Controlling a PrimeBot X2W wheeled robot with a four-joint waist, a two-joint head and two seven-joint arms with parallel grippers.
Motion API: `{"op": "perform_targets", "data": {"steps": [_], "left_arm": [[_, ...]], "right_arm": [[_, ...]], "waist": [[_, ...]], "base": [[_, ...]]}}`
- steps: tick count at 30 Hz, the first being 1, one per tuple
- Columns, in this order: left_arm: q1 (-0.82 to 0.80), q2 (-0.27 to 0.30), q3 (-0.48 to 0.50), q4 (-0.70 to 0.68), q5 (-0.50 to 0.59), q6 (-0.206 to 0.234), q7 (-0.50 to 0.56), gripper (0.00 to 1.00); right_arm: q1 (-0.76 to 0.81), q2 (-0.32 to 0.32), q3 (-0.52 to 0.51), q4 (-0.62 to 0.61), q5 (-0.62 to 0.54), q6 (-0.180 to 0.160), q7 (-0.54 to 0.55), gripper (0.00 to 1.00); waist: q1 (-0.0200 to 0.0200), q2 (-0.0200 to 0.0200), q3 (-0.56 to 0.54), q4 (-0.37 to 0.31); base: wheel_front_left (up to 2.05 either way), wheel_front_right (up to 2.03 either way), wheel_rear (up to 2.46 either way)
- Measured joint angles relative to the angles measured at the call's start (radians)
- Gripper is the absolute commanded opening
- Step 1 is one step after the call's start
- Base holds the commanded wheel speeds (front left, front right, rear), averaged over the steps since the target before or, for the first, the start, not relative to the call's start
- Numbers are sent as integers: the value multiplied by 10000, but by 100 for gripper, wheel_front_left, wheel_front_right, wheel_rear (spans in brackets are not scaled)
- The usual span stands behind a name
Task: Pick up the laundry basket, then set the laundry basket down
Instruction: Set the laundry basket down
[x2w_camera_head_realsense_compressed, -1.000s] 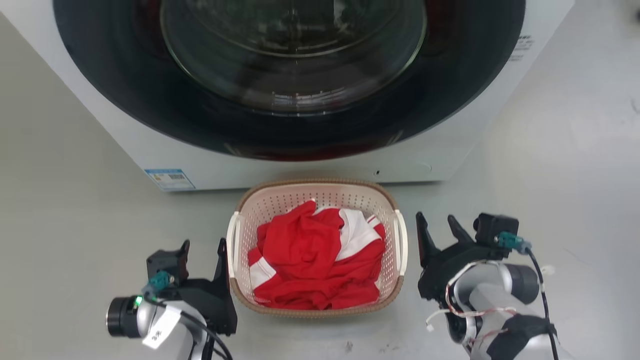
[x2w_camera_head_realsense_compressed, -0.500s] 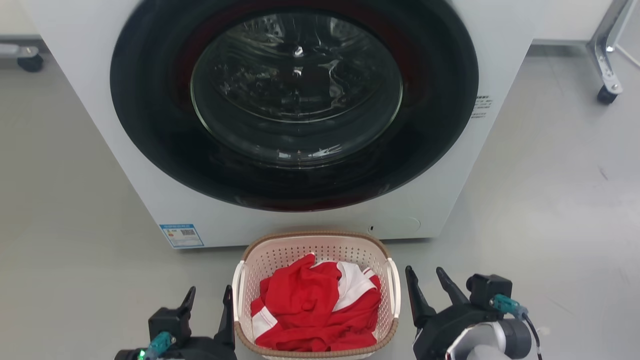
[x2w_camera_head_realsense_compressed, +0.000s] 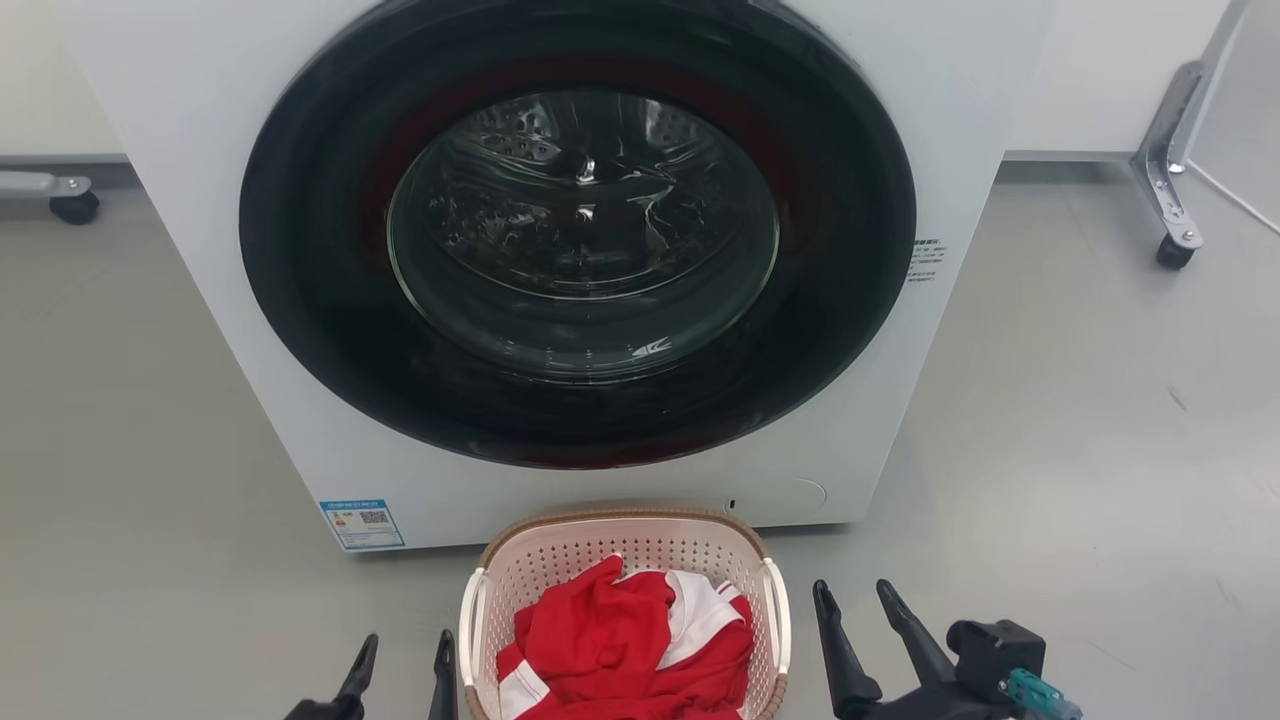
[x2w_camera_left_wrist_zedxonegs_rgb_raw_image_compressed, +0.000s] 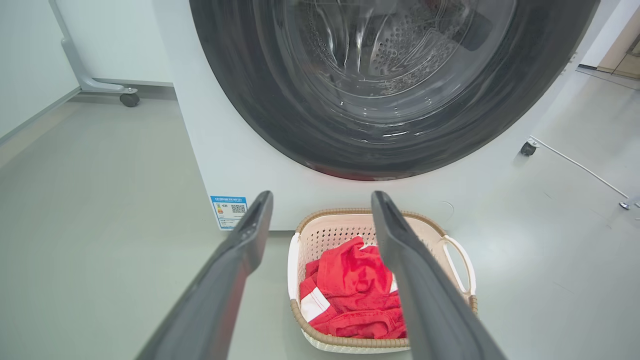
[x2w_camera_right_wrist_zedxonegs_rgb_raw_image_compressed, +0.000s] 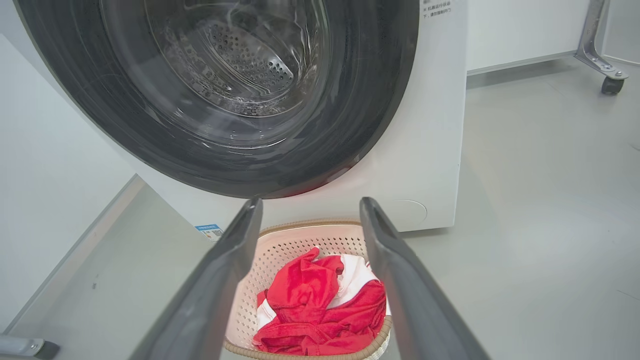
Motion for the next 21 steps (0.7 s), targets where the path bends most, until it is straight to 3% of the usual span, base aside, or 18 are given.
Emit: {"op": "perform_targets", "data": {"steps": [21], "left_arm": [[1217,-134,552,-1653,662,79,0,100]], "right_arm": [[1685,171,-1544,-1896,-1871,-2,0,100]], "waist": [[1,0,-307,-135]], "base": [[0,0,0]]}}
